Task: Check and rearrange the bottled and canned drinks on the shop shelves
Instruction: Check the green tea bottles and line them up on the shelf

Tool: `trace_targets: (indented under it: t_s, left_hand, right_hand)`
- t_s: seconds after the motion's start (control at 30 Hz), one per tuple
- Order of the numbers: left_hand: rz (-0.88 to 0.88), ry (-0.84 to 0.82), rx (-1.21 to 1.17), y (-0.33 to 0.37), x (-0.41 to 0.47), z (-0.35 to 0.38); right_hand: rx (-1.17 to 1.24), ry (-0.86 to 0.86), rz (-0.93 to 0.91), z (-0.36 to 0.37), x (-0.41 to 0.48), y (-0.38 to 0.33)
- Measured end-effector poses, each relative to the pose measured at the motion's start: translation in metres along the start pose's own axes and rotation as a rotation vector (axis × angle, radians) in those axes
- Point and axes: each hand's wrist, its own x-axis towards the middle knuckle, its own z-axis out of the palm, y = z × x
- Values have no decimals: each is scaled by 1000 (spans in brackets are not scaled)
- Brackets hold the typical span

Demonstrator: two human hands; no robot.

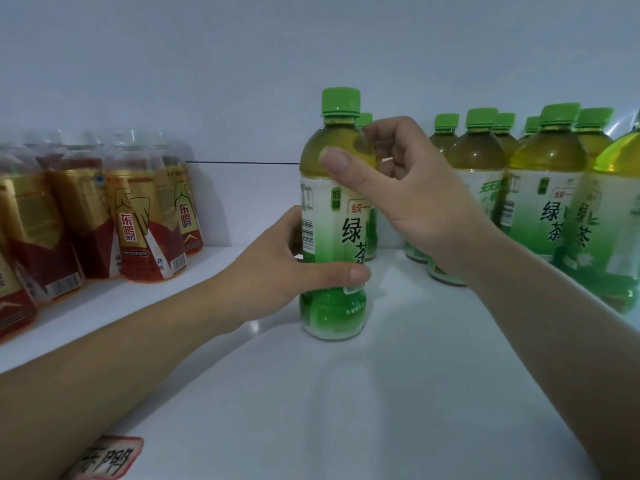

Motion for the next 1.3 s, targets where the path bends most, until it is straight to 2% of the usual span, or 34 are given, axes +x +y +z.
trace_targets:
  t_s: [0.17, 0.27, 0.37, 0.47, 0.57, 0.7, 0.8, 0.97, 1.1, 1.2, 1.3]
  left_hand:
    - [21, -41, -109, -2, -1, -13]
    - [19, -70, -64, -1, -2, -17]
    - [7, -58, -75, -2, 1, -19]
    - [55, -32, -50, -4, 2, -21]
    - [166, 80, 15, -8, 4, -21]
    - [422, 286, 162, -11, 6, -24]
    - [537, 332, 201, -7, 3, -25]
    - [624, 370, 218, -6, 4, -27]
    - [586, 357, 229, -7, 3, -27]
    - [499, 313, 219, -4, 0, -27]
    - [393, 235, 155, -1, -3, -24]
  right_hand:
    - [113, -256, 70, 0, 0, 9]
    - [68, -356, 108, 0, 0, 11]
    - [10, -387, 135, -1, 0, 11]
    - [17, -348, 100, 0, -1, 11]
    - [-43, -286, 5, 1, -3, 13]
    - [-163, -244, -294, 8, -7, 19]
    - [-186, -184, -505, 11, -6, 22]
    - [-201, -151, -628, 12, -3, 22]
    - [-205, -128, -573, 13, -5, 20]
    - [-104, -96, -342, 10, -7, 15]
    - [109, -93, -87, 7, -8, 6]
